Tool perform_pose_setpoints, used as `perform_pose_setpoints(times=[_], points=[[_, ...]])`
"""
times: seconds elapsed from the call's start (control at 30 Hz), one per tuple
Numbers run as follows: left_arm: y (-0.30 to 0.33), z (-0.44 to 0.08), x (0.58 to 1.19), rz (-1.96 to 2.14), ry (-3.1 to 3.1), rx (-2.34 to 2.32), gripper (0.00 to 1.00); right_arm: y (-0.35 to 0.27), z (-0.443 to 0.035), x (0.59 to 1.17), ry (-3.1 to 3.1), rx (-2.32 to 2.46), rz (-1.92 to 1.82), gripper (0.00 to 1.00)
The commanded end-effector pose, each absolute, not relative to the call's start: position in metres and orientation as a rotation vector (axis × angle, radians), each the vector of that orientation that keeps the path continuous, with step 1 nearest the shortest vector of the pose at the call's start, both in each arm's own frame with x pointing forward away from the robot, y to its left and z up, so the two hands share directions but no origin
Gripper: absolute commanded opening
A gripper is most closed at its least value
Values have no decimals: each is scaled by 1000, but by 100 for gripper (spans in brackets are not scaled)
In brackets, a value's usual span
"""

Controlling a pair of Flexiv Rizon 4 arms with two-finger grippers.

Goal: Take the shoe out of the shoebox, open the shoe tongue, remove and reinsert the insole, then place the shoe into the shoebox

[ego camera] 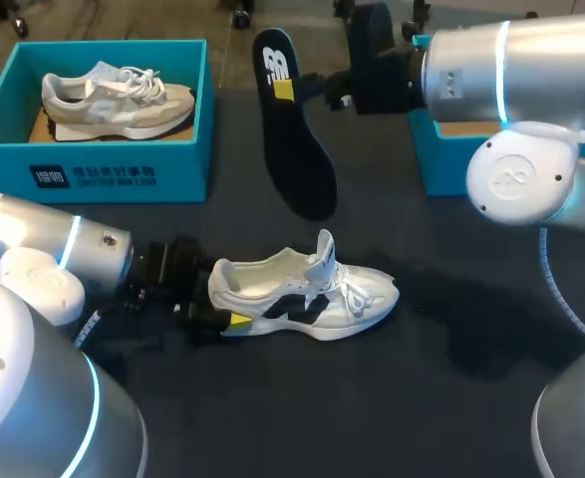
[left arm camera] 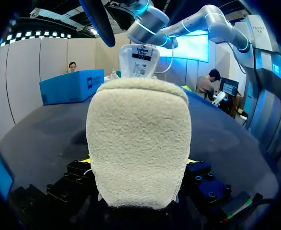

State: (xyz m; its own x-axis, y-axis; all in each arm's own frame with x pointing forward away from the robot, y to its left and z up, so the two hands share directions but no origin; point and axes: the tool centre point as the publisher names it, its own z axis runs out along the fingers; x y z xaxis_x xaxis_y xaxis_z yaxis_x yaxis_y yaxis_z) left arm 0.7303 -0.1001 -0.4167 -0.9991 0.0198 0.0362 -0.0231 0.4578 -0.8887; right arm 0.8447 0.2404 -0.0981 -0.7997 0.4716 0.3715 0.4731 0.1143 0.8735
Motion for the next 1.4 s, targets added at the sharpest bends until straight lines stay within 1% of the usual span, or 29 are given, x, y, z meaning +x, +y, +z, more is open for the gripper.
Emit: perform_pose_setpoints(times=[0.03,0.13,0.37,0.7,0.97,1.4], points=[[-101,-419,731,1611,-2649,5,0,242,-98,845,-2346,-997,-1837,0],[-101,-419,731,1611,-2649,5,0,237,-102,835,-2254,-1049,-1865,0],[-101,-419,731,1611,-2649,5,0,225,-83,826,-2198,-1102,-1857,0],[-101,-419,731,1611,-2649,5,0,219,-53,816,-1981,-986,-1811,0],[-101,-419,731,1611,-2649,5,0,213,-28,803,-1934,-938,-1731,0],[-101,-419,731,1611,-2649,5,0,195,2,762,-1882,-962,-1628,0]])
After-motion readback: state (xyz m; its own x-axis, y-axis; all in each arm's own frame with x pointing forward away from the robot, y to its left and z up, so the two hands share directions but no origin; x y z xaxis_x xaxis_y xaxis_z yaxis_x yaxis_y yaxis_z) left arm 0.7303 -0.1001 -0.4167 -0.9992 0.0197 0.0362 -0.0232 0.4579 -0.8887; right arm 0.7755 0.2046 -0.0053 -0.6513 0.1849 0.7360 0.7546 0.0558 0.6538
